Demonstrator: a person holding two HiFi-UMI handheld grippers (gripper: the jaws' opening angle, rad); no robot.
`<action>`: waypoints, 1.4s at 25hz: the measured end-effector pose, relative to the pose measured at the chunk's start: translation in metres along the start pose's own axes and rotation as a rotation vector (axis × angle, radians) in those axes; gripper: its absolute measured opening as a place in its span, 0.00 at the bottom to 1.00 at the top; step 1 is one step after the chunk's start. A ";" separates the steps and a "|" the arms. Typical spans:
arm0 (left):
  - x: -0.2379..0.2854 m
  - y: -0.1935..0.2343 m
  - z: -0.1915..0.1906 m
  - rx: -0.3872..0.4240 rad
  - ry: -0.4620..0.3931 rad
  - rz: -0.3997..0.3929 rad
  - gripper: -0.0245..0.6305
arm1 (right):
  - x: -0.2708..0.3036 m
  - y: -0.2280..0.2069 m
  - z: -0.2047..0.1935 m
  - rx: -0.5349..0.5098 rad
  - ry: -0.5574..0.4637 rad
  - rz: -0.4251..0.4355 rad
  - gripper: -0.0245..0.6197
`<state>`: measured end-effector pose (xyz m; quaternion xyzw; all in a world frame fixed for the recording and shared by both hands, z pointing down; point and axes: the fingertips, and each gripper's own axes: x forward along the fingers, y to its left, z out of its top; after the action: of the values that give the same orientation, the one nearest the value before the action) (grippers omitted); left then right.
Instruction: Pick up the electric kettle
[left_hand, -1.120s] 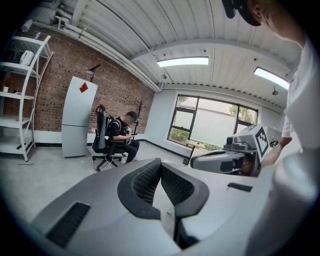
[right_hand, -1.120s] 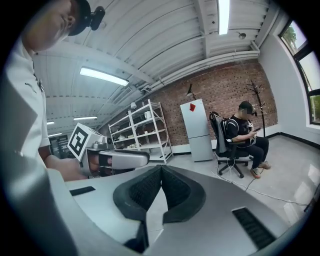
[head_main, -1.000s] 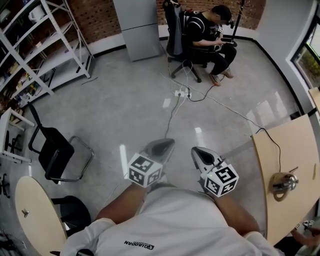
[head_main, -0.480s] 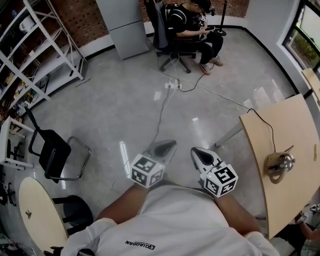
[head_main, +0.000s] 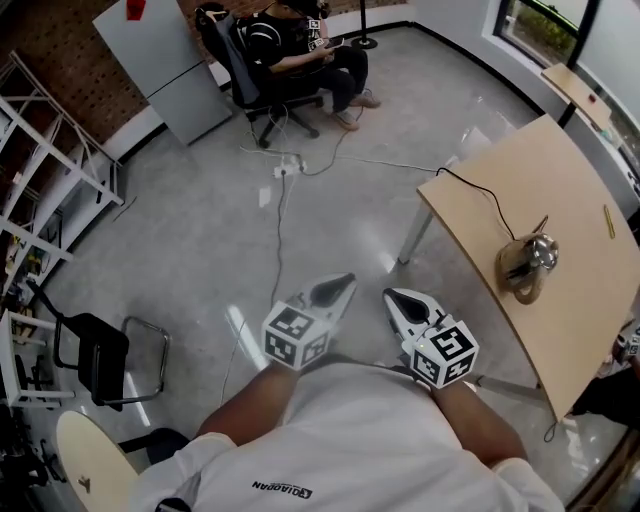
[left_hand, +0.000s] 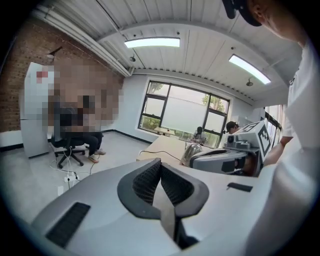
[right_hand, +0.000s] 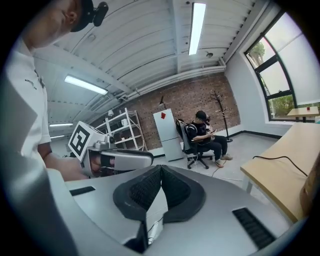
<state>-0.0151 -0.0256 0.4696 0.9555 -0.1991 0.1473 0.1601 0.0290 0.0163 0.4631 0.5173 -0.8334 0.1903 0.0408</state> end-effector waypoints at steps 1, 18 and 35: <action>0.007 -0.008 0.003 0.010 0.004 -0.018 0.03 | -0.009 -0.006 0.001 0.005 -0.008 -0.018 0.07; 0.093 -0.089 0.033 0.179 0.126 -0.357 0.03 | -0.081 -0.074 0.018 0.121 -0.138 -0.333 0.07; 0.196 -0.058 0.074 0.280 0.206 -0.692 0.03 | -0.046 -0.163 0.034 0.226 -0.166 -0.679 0.07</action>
<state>0.1974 -0.0678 0.4559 0.9590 0.1742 0.2056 0.0875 0.1975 -0.0206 0.4642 0.7792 -0.5886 0.2142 -0.0235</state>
